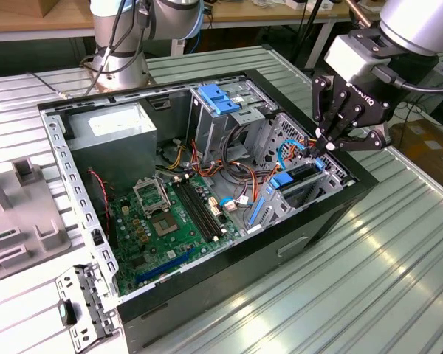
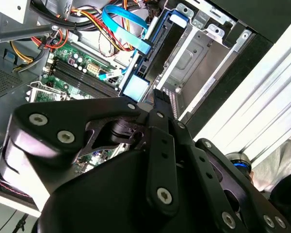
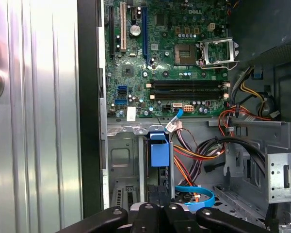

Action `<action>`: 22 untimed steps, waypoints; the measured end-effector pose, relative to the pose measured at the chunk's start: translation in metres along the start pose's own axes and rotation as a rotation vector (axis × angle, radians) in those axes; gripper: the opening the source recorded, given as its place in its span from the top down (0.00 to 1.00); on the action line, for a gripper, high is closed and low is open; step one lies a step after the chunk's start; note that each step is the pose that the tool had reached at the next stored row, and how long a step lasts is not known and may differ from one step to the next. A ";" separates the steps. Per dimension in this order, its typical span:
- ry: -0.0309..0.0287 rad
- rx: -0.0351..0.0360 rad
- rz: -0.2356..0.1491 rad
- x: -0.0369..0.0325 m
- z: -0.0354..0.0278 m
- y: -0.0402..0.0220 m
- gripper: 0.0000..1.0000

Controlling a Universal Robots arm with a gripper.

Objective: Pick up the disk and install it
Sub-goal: 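Insert the disk into the insertion slot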

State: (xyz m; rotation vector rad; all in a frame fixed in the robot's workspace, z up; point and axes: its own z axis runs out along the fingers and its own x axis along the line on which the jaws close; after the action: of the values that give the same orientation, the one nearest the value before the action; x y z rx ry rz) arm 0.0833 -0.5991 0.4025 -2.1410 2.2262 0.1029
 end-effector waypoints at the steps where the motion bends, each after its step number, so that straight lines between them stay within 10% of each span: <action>1: 0.0000 0.0000 0.000 0.0000 0.0000 0.0000 0.89; 8: -0.0001 0.0000 0.000 0.0001 0.0019 -0.0015 0.89; 22: 0.0051 0.0002 0.000 0.0015 0.0253 -0.0168 0.89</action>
State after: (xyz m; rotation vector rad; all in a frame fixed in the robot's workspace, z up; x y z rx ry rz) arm 0.0999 -0.5991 0.3769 -2.1436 2.2289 0.0975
